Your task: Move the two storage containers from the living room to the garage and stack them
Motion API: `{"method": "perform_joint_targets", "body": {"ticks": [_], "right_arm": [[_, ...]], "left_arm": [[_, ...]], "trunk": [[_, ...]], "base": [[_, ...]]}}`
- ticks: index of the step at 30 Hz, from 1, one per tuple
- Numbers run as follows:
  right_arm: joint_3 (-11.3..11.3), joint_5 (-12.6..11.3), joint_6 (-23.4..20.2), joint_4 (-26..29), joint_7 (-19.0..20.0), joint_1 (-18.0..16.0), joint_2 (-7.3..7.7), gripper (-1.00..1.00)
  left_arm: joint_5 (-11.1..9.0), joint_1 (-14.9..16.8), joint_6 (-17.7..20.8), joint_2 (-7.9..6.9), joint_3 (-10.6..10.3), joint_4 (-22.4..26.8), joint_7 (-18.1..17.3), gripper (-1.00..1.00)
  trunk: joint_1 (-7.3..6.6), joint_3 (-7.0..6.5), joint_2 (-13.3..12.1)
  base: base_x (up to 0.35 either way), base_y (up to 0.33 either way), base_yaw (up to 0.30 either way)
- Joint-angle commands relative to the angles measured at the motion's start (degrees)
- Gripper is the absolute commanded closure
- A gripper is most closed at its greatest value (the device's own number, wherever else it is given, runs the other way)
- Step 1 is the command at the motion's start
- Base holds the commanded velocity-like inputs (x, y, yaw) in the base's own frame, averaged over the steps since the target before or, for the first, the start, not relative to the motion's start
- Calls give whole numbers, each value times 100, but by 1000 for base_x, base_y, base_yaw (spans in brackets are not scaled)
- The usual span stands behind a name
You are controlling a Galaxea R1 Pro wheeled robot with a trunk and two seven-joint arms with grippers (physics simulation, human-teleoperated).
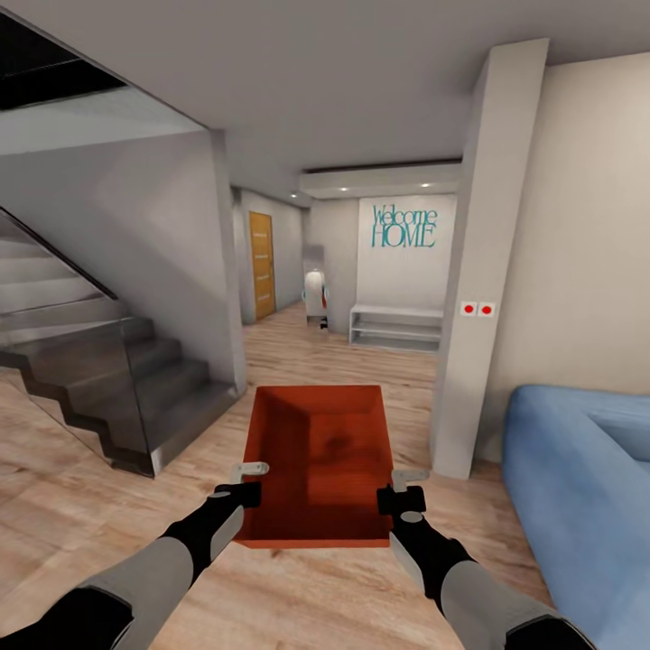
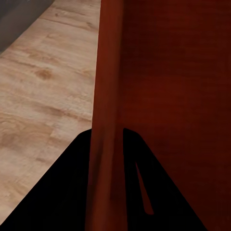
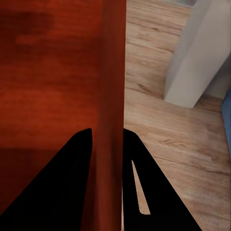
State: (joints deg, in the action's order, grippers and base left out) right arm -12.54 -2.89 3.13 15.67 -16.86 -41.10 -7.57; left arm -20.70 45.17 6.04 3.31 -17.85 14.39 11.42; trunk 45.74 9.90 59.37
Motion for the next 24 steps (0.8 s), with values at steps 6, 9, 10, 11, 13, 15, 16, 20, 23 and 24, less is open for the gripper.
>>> {"method": "perform_joint_targets", "body": {"ticks": [6, 9, 10, 11, 13, 15, 16, 20, 23, 24], "right_arm": [[55, 72, 13, -50, -33, -4, 18, 100], [121, 142, 12, -58, -30, -4, 8, 100], [141, 163, 12, -61, -30, -4, 5, 100], [159, 183, 12, -61, -29, -4, 3, 100], [197, 223, 12, -69, -29, -4, -6, 100], [231, 259, 10, -75, -28, -4, -13, 100], [247, 275, 9, -77, -28, -4, -16, 100], [285, 323, 4, -72, -43, -4, -22, 100], [-231, -514, 3, -249, -64, -4, 37, 100], [-231, -514, 3, -249, -66, -4, 37, 100]], "left_arm": [[-89, 9, 29, -15, -84, 24, 45, 100], [-99, 9, 28, -15, -91, 16, 45, 100], [-101, 9, 28, -15, -93, 15, 45, 100], [-103, 9, 28, -17, -94, 11, 45, 100], [-117, 9, 28, -20, -106, 7, 45, 100], [-134, 9, 31, -22, -121, 4, 46, 100], [-142, 9, 33, -23, -129, 4, 46, 100], [-144, 9, 34, -20, -129, 3, 45, 100], [1235, 9, 34, -23, 1195, 3, 45, 100], [1235, 9, 34, -23, 1195, 3, 45, 100]], "trunk": [[3, 8, 5], [3, 8, 5], [3, 8, 5], [3, 8, 5], [3, 8, 5], [3, 8, 5], [3, 8, 5], [3, 8, 5], [3, 8, 5], [3, 8, 5]], "base": [[299, 0, 0], [318, 0, 0], [320, 0, 0], [320, 0, 0], [321, 0, 0], [321, 0, 0], [321, 0, -6], [322, 0, -106], [322, 0, -206], [322, 0, -227]]}}
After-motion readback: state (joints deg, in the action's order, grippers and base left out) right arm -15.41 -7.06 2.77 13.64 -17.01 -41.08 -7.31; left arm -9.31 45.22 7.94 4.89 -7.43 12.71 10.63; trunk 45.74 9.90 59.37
